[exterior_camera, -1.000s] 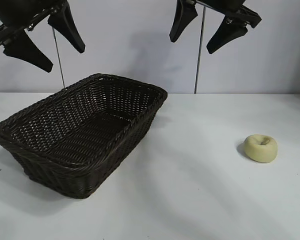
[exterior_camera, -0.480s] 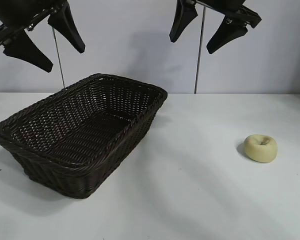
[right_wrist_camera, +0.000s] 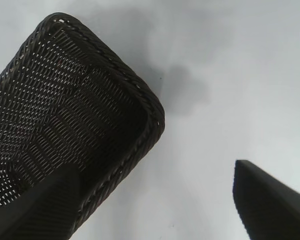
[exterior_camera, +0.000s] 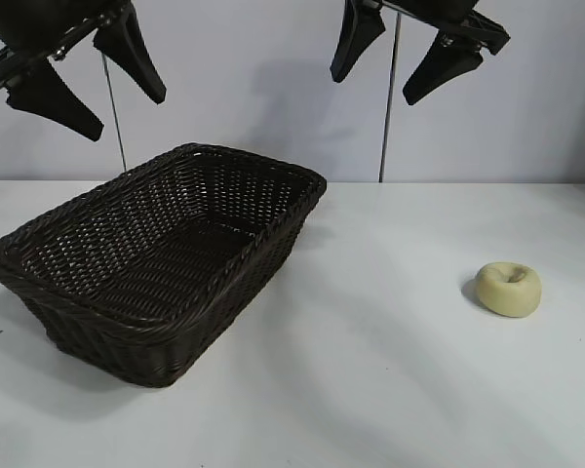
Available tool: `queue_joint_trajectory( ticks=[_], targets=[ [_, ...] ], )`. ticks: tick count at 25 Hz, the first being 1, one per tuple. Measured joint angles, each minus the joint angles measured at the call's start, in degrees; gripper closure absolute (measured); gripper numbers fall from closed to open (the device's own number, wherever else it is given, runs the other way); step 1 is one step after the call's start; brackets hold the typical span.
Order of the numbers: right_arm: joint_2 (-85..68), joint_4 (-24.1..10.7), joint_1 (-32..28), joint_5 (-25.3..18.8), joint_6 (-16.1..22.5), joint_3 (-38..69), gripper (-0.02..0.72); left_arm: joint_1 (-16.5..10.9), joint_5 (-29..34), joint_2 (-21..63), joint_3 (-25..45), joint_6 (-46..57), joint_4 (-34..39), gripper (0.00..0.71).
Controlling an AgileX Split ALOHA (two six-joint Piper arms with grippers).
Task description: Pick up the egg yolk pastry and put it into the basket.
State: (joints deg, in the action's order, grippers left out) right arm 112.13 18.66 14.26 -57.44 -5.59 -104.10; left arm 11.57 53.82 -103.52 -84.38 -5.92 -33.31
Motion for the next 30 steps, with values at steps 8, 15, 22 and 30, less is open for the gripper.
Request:
queue_joint_trajectory(
  ticks=[8, 15, 22, 30],
  targets=[
    [0.0, 0.1, 0.0, 0.3, 0.0, 0.0, 0.101, 0.0, 5.9, 3.0, 0.0, 7.0, 2.7, 0.202],
    [0.0, 0.2, 0.0, 0.3, 0.0, 0.0, 0.101, 0.3, 9.1, 8.6, 0.2, 19.9, 11.1, 0.202],
    [0.0, 0.2, 0.0, 0.4, 0.0, 0.0, 0.101, 3.8, 6.2, 13.6, 8.1, 32.1, 16.5, 0.202],
    [0.0, 0.2, 0.0, 0.4, 0.0, 0.0, 0.101, 4.7, -1.7, 16.7, 20.0, 43.2, 17.4, 0.202]
  ],
)
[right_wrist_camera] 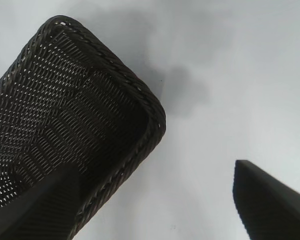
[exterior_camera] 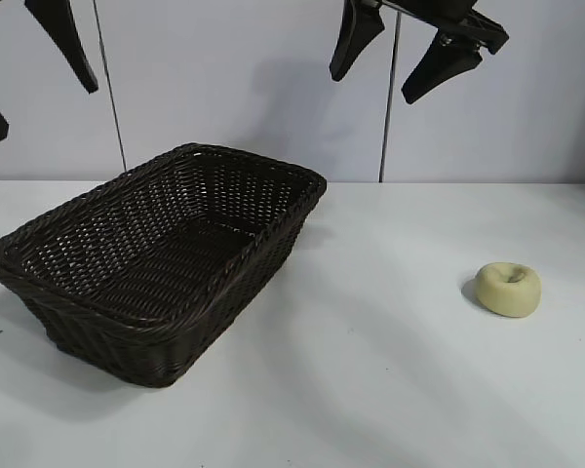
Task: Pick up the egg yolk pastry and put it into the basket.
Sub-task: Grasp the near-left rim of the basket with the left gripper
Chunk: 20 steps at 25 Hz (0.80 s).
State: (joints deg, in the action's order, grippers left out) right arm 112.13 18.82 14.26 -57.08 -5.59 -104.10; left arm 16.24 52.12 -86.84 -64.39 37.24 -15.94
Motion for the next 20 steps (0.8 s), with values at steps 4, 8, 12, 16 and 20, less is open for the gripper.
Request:
queue_joint_trajectory(
  ticks=[4, 8, 12, 16, 20],
  targets=[
    [0.0, 0.0, 0.0, 0.0, 0.0, 0.0, 0.101, 0.0, -3.9, 0.0, 5.2, 4.7, 0.0, 0.202],
    [0.0, 0.0, 0.0, 0.0, 0.0, 0.0, 0.101, 0.0, -7.1, 0.0, 8.9, 8.2, 0.0, 0.202],
    [0.0, 0.0, 0.0, 0.0, 0.0, 0.0, 0.101, 0.0, -9.5, 0.0, 11.7, 10.3, -0.2, 0.202],
    [0.0, 0.0, 0.0, 0.0, 0.0, 0.0, 0.101, 1.1, -13.4, 0.0, 14.2, 12.0, -0.2, 0.202],
    [0.0, 0.0, 0.0, 0.0, 0.0, 0.0, 0.101, 3.6, -19.0, 0.0, 16.1, 16.1, -0.3, 0.202]
  ],
)
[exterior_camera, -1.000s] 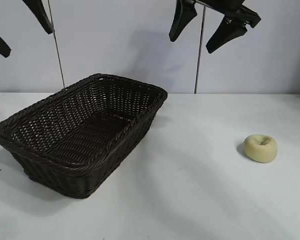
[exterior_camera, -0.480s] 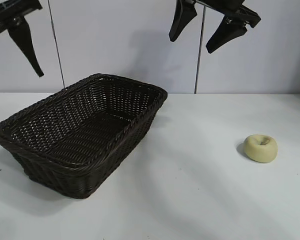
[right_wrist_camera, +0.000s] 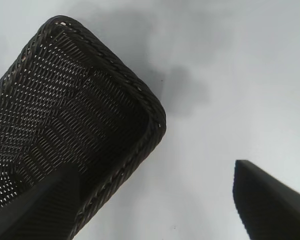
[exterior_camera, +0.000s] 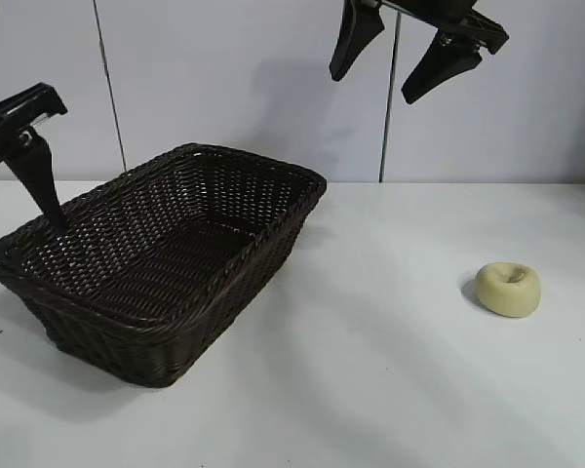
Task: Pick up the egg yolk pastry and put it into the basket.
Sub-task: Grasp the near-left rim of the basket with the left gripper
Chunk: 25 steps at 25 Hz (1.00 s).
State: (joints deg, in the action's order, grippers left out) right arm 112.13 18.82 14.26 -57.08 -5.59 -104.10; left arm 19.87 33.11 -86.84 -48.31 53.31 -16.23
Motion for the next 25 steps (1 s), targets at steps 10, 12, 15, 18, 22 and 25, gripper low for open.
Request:
queue_joint_trajectory(
  ticks=[10, 12, 15, 18, 22, 25],
  targets=[
    [0.0, 0.0, 0.0, 0.0, 0.0, 0.0, 0.101, 0.5, -5.3, 0.0, 2.9, 2.5, 0.7, 0.202],
    [0.0, 0.0, 0.0, 0.0, 0.0, 0.0, 0.101, 0.5, -6.3, 0.0, 2.9, 2.5, 0.7, 0.202],
    [0.0, 0.0, 0.0, 0.0, 0.0, 0.0, 0.101, 0.5, -7.0, -0.4, 2.9, 2.5, 0.7, 0.202],
    [0.0, 0.1, 0.0, 0.0, 0.0, 0.0, 0.101, 0.5, -7.4, -2.7, 2.9, 2.4, 0.6, 0.202],
    [0.0, 0.1, 0.0, 0.0, 0.0, 0.0, 0.101, 0.5, -9.1, -6.1, 2.9, 1.8, 0.6, 0.202],
    [0.0, 0.1, 0.0, 0.0, 0.0, 0.0, 0.101, 0.5, -10.9, -7.7, 2.9, 1.7, 0.5, 0.202]
  ],
)
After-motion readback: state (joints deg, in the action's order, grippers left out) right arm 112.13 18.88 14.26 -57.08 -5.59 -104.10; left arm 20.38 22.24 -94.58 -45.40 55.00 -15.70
